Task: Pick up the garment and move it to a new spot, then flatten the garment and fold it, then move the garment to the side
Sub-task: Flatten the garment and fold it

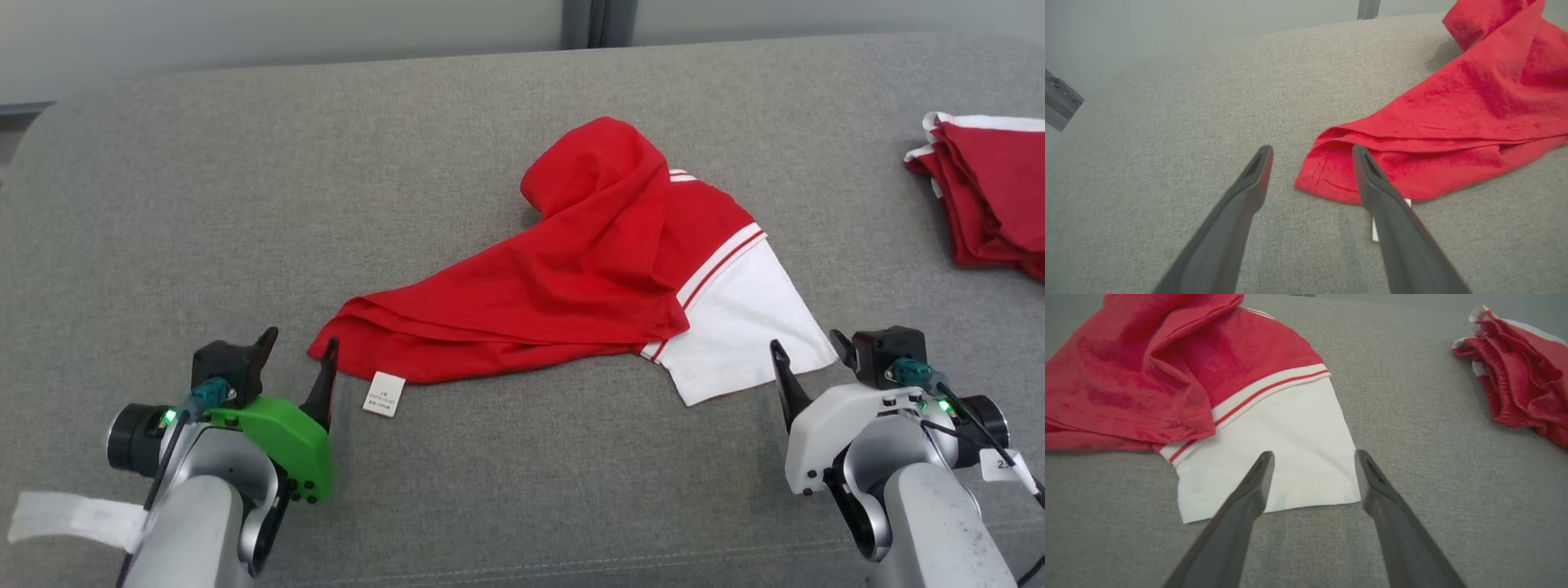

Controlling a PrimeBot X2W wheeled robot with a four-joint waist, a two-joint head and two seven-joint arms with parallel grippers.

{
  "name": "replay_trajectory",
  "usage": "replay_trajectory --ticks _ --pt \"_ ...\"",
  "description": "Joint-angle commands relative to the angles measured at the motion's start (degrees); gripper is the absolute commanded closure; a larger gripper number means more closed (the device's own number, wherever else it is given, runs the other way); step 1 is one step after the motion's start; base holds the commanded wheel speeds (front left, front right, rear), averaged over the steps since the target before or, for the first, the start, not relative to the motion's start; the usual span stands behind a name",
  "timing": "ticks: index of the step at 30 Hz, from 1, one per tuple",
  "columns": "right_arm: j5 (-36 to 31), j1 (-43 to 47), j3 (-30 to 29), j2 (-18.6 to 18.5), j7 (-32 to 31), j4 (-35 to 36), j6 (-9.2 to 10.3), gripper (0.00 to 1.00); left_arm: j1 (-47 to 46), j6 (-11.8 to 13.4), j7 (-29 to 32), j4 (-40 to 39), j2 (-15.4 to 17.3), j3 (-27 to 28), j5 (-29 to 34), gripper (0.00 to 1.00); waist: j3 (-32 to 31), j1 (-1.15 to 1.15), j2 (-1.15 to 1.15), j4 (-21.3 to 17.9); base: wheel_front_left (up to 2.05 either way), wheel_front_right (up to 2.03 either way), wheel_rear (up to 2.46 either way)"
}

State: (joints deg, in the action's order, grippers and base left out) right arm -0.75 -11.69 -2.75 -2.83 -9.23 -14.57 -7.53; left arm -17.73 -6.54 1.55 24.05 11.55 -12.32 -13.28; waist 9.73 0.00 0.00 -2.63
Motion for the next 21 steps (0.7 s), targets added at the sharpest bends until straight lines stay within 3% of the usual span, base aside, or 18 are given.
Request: replay_trajectory --ticks 1,21 --pt "-0.42 -1.13 0.1 -0.15 -0.68 -0.03 0.09 0.0 -1.73 -0.16 0.58 0.61 0.66 -0.23 0.28 0.0 3.18 0.0 0.0 -1.43 0.0 0.0 0.0" --pt "-1.52 -5.72 -0.24 -0.15 -3.22 -3.06 0.09 0.0 -8.91 1.01 3.64 7.36 -0.14 -2.61 -0.06 0.0 8.62 0.0 0.0 -0.46 0.0 0.0 0.0"
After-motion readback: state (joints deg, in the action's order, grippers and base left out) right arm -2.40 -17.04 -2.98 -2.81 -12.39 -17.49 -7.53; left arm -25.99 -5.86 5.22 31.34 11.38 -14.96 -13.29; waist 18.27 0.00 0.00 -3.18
